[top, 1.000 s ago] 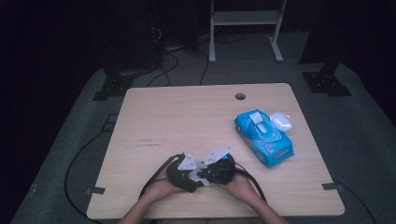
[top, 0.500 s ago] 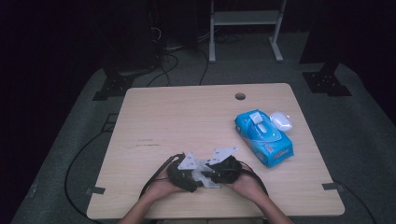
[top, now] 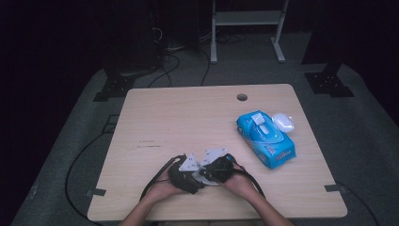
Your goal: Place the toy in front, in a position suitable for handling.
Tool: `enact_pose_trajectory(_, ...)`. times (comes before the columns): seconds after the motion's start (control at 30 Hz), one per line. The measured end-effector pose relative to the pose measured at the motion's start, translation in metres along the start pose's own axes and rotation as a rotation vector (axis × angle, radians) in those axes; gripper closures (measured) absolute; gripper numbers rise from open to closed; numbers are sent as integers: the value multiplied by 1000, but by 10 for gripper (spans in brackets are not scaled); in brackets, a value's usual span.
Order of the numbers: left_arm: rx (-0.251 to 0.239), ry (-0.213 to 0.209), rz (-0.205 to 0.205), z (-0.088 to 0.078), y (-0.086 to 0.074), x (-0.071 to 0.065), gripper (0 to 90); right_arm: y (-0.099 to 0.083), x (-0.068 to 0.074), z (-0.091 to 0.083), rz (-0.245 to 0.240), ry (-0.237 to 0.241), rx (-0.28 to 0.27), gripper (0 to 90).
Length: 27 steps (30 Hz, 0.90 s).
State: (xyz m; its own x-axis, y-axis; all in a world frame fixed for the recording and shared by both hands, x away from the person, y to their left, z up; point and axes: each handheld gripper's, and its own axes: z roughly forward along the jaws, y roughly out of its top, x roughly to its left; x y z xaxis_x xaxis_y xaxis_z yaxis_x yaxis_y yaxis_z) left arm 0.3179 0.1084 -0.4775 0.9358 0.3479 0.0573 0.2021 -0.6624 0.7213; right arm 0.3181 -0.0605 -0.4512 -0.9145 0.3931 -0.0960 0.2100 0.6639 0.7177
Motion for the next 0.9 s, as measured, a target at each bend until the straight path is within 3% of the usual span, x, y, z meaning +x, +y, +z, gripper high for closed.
enact_pose_trajectory(0.1,4,0,5,0,0,0,241,-5,-6,-8,34,4,-8,821)
enact_pose_trajectory(0.23,3,5,0,0,0,0,241,-12,-16,-17,126,-9,-31,830)
enact_pose_trajectory(0.37,1,0,5,1,1,0,242,-10,-13,-12,168,-26,-39,833)
enact_pose_trajectory(0.4,-6,3,-2,2,2,0,242,-8,-12,-8,174,-12,-41,834)
enact_pose_trajectory(0.43,-3,1,-9,2,2,-1,242,-5,-7,-1,173,6,-36,834)
enact_pose_trajectory(0.5,-5,1,-7,1,0,0,242,0,0,5,125,-17,-18,836)
enact_pose_trajectory(0.57,-1,1,-1,0,0,0,242,1,-3,0,115,-53,-4,836)
enact_pose_trajectory(0.63,-2,4,2,1,0,0,242,-4,-12,-7,139,-113,-2,837)
enact_pose_trajectory(0.7,-7,2,0,2,0,0,242,-10,-24,-14,191,-141,-5,838)
enact_pose_trajectory(0.77,-5,2,1,1,1,0,242,-13,-26,-16,200,-123,-22,838)
enact_pose_trajectory(0.87,-3,1,0,1,1,0,242,-11,-19,-12,177,-111,-29,839)
enact_pose_trajectory(0.9,-4,1,-3,1,1,0,242,-5,-8,-3,151,-60,-24,840)
